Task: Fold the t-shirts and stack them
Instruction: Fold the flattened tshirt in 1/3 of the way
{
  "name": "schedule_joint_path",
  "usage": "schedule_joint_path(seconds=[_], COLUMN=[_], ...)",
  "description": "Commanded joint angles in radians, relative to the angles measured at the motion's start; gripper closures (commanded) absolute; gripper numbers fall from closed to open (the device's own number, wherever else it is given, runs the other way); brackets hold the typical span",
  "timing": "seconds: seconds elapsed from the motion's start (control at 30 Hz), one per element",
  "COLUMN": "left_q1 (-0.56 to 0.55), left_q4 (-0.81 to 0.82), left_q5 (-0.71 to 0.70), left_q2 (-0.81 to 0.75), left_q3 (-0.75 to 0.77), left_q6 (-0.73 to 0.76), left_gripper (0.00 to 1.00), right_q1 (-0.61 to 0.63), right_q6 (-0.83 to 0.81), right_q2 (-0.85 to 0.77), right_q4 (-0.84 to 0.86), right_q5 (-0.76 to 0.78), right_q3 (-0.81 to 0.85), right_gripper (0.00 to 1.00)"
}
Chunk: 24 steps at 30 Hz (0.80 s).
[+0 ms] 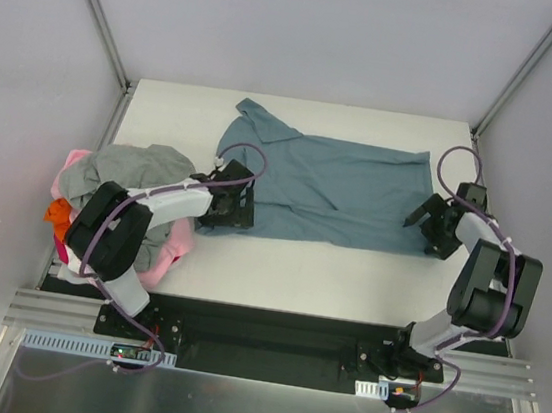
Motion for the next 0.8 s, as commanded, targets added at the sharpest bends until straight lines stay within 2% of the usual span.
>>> schedule_joint_path(seconds=[0.0, 0.17, 0.43, 0.53, 0.57, 0.67, 0.77], left_q1=[-0.040, -0.092, -0.158, -0.164, -0.167, -0.167, -0.167], left_q4=[-0.085, -0.087, -0.093, -0.151, -0.169, -0.237, -0.275], left_q5=[0.009, 0.017, 0.017, 0.015, 0.012, -0.015, -0.058], left_q2=[-0.091, -0.192, -0.244, -0.270, -0.283, -0.329, -0.332], left_q3=[-0.133, -0.204, -0.227, -0.144, -0.079, 0.072, 0.201], left_q6=[-0.084, -0.119, -0.161, -0.125, -0.116, -0.078, -0.082], left_gripper=[0.07, 0.09, 0.09, 0.09, 0.08, 0.05, 0.02], right_q1=[-0.056, -0.097, -0.117, -0.113, -0.113, -0.090, -0.013], right_q6=[-0.042, -0.052, -0.055, -0.078, -0.090, -0.092, -0.064], right_q2=[-0.096, -0.221, -0.272, -0.306, -0.320, -0.399, -0.461], right_q4=[-0.088, -0.112, -0.177, -0.268, -0.301, -0.398, -0.430], right_q5=[0.060, 0.077, 0.074, 0.034, 0.028, 0.011, 0.000], right_q3=[-0.147, -0.224, -0.209, -0.107, -0.020, 0.102, 0.206], right_gripper=[0.04, 0.04, 0.04, 0.04, 0.04, 0.04, 0.04])
